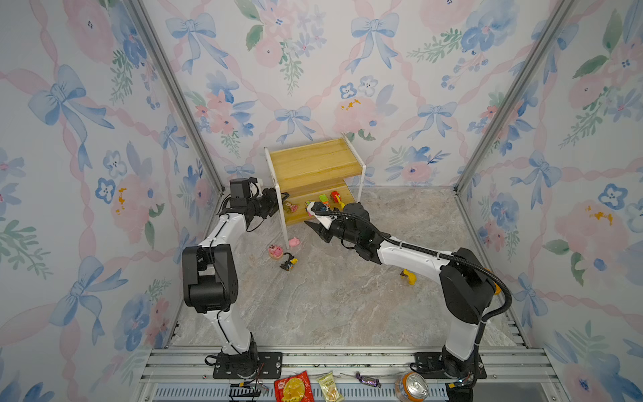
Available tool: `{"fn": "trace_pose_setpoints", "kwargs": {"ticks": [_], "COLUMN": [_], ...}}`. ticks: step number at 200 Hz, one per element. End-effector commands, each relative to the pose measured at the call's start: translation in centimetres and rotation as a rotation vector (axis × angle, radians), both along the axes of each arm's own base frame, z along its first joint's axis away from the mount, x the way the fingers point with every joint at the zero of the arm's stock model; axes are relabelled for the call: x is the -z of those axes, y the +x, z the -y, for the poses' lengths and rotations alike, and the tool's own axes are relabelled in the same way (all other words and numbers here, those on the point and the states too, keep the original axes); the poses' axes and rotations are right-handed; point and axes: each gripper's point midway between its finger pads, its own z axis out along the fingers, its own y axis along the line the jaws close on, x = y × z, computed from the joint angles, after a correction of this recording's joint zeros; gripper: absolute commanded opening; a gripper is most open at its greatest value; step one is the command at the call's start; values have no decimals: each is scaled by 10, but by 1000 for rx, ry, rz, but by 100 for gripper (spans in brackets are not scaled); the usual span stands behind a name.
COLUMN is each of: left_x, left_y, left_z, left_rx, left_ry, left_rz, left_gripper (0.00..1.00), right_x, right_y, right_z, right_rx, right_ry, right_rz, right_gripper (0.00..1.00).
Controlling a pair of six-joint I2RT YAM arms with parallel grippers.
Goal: Place and organize the plastic toys onto the shelf
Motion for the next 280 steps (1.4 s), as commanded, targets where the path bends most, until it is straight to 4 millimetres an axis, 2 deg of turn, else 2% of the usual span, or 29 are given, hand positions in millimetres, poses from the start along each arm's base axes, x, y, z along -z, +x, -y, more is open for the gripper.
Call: {"fn": "trace_pose_setpoints", "kwargs": {"ticks": [1, 60, 103, 165, 196, 249, 280], "left_x": [5, 8, 12, 13, 13, 6, -6], "left_y": [4, 1, -3, -7, -9, -10, -9], "left_z": [1, 3, 4, 5, 6, 6, 5], "left_rx": [6, 19, 33, 51, 59, 61, 53], "left_ry": [23, 45, 69, 97, 102, 114, 124], "left_rz": [14, 23, 30, 44, 49, 72, 101], "left_gripper": [51, 49, 47, 40, 36, 28, 26], "right_x": [-10, -11, -4, 6, 7, 4, 1], "right_y": [6, 12, 18, 22, 25, 27, 26], "right_z": [-10, -17, -23, -42, -45, -42, -39], "right_rx": [6, 14, 24, 23, 31, 51, 63], "right_ry": [37, 34, 6, -54, -56, -51, -40], "right_rz": [36, 36, 50, 84, 86, 88, 88], "right_gripper": [43, 42, 41, 38, 38, 38, 38]}}
